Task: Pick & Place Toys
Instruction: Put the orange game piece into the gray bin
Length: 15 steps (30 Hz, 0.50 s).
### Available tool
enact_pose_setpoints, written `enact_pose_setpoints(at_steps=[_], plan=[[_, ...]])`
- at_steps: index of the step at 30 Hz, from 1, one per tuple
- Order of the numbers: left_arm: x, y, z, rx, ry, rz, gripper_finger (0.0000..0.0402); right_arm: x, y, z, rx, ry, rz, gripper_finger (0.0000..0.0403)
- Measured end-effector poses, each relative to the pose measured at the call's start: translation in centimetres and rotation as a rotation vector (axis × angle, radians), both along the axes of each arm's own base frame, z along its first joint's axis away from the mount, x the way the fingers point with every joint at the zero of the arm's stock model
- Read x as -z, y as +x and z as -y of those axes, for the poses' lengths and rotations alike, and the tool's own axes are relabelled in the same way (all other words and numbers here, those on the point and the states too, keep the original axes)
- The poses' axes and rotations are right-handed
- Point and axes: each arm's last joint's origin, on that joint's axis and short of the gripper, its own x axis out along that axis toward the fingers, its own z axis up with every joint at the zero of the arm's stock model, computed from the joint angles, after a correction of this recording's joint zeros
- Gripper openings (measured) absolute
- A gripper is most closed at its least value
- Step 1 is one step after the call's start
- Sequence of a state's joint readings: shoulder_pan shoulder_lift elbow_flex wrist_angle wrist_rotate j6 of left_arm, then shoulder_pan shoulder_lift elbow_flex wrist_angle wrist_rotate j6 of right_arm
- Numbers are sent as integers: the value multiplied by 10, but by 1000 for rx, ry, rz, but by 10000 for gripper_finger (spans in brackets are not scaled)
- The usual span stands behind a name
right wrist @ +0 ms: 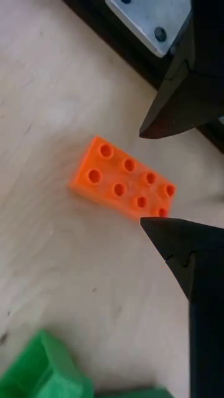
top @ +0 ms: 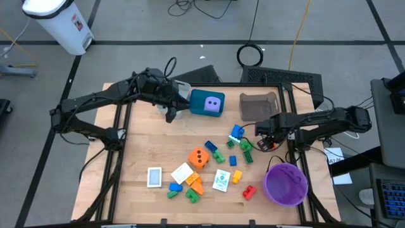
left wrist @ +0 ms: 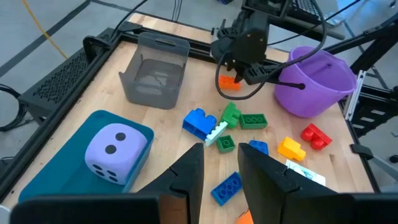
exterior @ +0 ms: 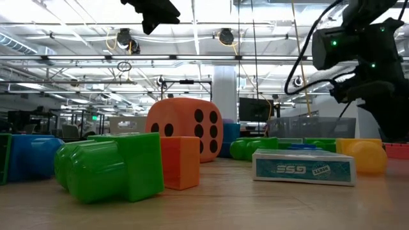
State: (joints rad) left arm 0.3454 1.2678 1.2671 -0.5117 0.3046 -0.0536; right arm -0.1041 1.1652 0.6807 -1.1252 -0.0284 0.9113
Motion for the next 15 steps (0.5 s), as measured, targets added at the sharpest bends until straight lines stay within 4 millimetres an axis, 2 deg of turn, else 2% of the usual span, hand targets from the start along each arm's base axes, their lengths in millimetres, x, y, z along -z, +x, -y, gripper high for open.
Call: enact_pose_setpoints(at_steps=[15], plan=[[0,0,0,0,1,0,108,26,-4,6,37,20,67,210]])
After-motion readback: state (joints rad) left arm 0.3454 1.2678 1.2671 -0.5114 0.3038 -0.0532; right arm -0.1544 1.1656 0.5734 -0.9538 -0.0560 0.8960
